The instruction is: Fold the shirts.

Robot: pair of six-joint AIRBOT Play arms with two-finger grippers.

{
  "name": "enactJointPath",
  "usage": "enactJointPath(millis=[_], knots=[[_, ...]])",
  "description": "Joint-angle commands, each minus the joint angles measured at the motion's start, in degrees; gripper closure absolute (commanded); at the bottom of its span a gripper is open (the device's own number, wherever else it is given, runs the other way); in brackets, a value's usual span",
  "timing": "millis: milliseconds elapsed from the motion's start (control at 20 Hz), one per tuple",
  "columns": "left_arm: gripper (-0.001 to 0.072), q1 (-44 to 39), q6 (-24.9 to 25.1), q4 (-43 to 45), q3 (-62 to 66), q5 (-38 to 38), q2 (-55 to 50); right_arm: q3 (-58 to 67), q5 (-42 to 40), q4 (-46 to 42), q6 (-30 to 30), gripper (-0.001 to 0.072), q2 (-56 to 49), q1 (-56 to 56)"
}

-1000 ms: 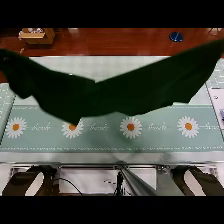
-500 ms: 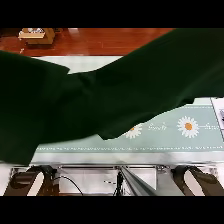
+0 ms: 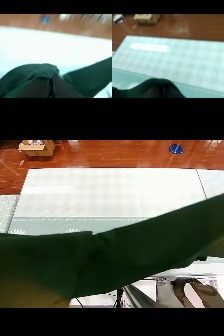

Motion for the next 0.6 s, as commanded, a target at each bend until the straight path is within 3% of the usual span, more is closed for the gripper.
enactJointPath(millis=[0, 100, 250, 350, 550], knots=[[0.0685, -0.17, 1.51, 0.31, -6.6, -8.37, -0.79, -9.44, 3.08, -2.62, -1.6, 0.069, -0.11, 4.92], [0.0685, -0.17, 5.14, 0.33, -14.64, -8.31, -0.83, -21.31, 2.97, -6.97, -5.35, 0.0689, -0.13, 8.68], [0.0684, -0.13, 10.97, 2.34, -31.15, -3.54, -0.96, -37.11, 1.14, -20.92, -12.52, 0.0689, -2.93, 10.84], [0.0684, -0.13, 11.98, 3.34, -43.25, 4.76, -1.42, -43.1, -5.49, -23.08, -16.28, 0.0689, -7.19, 10.8], [0.0684, -0.17, 13.73, 2.64, -61.22, 28.81, -5.77, -44.09, -25.51, -21.09, -17.73, 0.0689, -17.46, 10.8]])
